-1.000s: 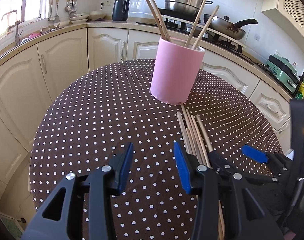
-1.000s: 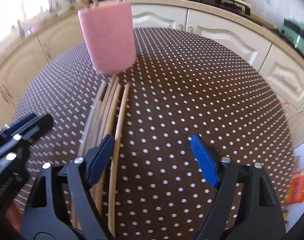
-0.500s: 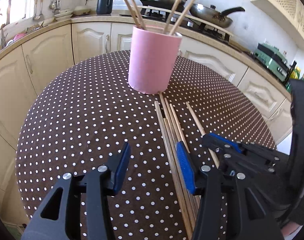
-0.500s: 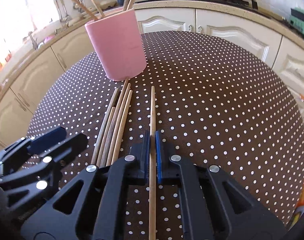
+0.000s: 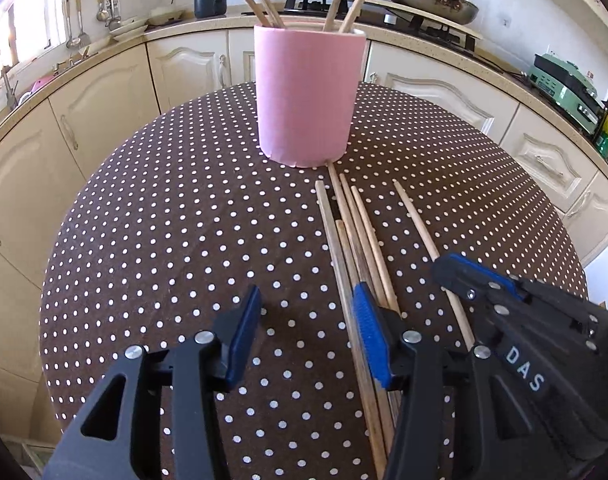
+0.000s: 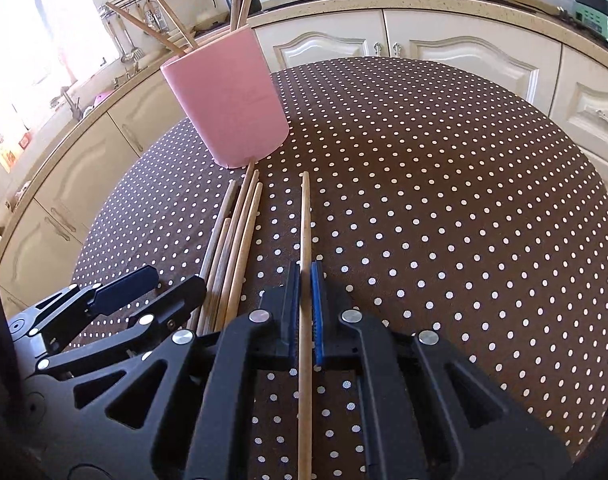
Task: Organize utensils
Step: 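Close the right tool on a chopstick while the left tool grasps another chopstick, then lift both held chopsticks upright and carry them over the pink cup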
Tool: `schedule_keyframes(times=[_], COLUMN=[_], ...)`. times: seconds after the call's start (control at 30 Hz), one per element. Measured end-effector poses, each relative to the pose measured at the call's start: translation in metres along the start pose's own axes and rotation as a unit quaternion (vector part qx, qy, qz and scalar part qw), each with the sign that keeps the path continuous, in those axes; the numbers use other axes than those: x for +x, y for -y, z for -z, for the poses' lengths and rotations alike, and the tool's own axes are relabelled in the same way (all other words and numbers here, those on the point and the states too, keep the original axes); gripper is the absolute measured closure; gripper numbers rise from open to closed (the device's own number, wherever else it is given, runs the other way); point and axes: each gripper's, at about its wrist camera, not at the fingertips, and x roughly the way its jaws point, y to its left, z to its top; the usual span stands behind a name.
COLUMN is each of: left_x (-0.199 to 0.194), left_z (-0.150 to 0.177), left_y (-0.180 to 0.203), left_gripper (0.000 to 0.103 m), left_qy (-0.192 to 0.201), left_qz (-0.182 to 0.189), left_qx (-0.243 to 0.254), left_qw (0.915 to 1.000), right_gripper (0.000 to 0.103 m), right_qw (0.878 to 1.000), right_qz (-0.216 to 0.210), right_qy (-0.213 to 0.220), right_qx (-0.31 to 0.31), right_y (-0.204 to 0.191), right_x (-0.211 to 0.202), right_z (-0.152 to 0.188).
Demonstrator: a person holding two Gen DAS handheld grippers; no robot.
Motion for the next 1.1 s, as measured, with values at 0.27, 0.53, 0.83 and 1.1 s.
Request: schedule_keyframes(times=[0.27, 0.53, 0.83, 1.1], left_x=[0.014, 0.021, 0.012, -0.002], left_z=[-0.018, -0.029, -0.018, -0.009], left_y=[0.005, 0.010, -0.013, -0.022], left_gripper=[0.054, 0.083, 0.096, 0.096], left_qy=[-0.009, -0.003, 0.015, 0.046], left_qz=[-0.031, -0.066, -0.030, -0.010], left_qx=[-0.015, -0.012, -0.037, -0.051], left_qw=[0.9994, 0.9977, 0.9988, 0.9976], right_gripper=[0.097, 0.097, 0.097, 0.097], right_qw=[1.000, 1.000, 1.000, 1.000], right_qz=[-0.002, -0.006, -0.001, 0.007], right_qy=[0.000, 0.001, 0.011, 0.028], right_qx=[0.004, 0.007, 0.006, 0.001], right_y=[0.005, 0.005, 0.002, -0.002], right_x=[-0.002, -0.002, -0.005, -0.016], right_z=[-0.002, -0.002, -0.002, -0.003])
